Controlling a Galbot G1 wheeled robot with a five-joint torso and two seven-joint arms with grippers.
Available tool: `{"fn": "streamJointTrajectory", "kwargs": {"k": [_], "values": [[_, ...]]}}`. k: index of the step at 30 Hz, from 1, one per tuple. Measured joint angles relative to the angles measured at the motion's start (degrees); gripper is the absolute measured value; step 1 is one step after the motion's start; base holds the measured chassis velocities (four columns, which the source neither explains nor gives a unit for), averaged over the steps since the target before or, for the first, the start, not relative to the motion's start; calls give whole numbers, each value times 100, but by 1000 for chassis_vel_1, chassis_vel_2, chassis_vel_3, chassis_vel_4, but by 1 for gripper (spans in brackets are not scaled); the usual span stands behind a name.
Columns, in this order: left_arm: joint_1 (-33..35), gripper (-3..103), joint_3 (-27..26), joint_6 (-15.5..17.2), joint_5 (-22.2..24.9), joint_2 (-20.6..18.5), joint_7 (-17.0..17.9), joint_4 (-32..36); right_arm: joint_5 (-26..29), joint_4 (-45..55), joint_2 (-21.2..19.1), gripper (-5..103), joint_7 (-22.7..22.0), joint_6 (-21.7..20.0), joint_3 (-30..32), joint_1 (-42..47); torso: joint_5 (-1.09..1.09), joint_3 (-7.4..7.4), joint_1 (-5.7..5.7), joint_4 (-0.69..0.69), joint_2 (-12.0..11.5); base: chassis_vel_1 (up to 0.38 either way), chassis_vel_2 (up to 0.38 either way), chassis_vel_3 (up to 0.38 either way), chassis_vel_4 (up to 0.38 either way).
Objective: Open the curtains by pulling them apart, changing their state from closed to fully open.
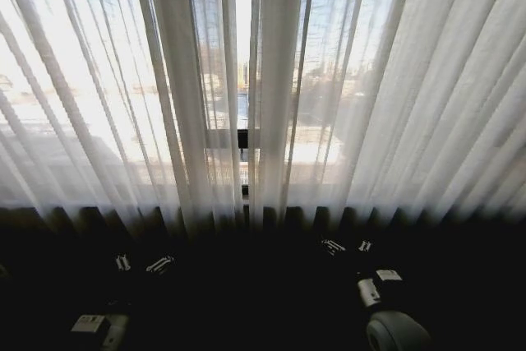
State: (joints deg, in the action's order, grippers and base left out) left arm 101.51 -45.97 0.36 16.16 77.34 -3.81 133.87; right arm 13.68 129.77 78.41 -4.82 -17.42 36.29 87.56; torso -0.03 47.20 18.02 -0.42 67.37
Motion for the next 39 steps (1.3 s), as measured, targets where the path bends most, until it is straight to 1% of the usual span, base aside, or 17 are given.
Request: {"fn": "streamJointTrajectory", "kwargs": {"k": [4, 9, 11, 17, 21, 23, 27, 35, 37, 39], "values": [[35, 100, -17, -46, 0, -3, -8, -1, 0, 3, 16, 100, 1, 2, -7, 9, 4, -1, 0, -2, 1, -165, 515, 171, -538], [51, 100, -25, -76, 4, -4, -18, -3, 0, 4, 22, 100, 4, 5, -15, 8, 2, -2, -4, -2, 1, -292, 388, 292, -405], [51, 100, -25, -85, 13, -4, -23, -3, -2, 4, 25, 100, 6, 6, -24, 6, 7, -1, -5, -3, 1, -320, 374, 316, -340], [41, 100, -27, -96, 29, -13, -25, -5, -7, 15, 29, 100, 42, 14, -56, -6, 7, -1, -5, -1, 0, -362, 372, 352, -359], [30, 100, -28, -110, 36, -15, -25, -22, -2, 49, 13, 100, 178, 10, -144, 22, 3, 0, -2, -3, 0, -305, 355, 310, -372], [27, 100, -27, -110, 38, -11, -24, -26, -3, 48, 10, 100, 186, 0, -211, 18, 3, 0, 1, 0, -1, -144, 251, 223, -302], [26, 100, -37, -110, 47, -8, -21, -47, -4, -6, -7, 100, 180, -38, -442, 1, 3, 2, 7, -3, -3, -100, 144, 104, -133], [1, 100, -44, -61, 38, 28, -6, -53, -68, -383, -54, 100, 257, -24, -764, -158, 4, -5, -13, -1, 6, 16, -15, -15, 31], [-53, 100, -44, -9, 38, 32, 4, -51, -98, -564, -50, 100, 225, -22, -816, -276, 5, -5, -13, -1, 6, 39, -64, -44, 72], [-90, 100, -55, 23, 47, 39, 6, -45, -103, -873, -74, 100, 61, -22, -921, -548, 5, -3, -10, -3, 4, 0, 0, 0, 0]]}}
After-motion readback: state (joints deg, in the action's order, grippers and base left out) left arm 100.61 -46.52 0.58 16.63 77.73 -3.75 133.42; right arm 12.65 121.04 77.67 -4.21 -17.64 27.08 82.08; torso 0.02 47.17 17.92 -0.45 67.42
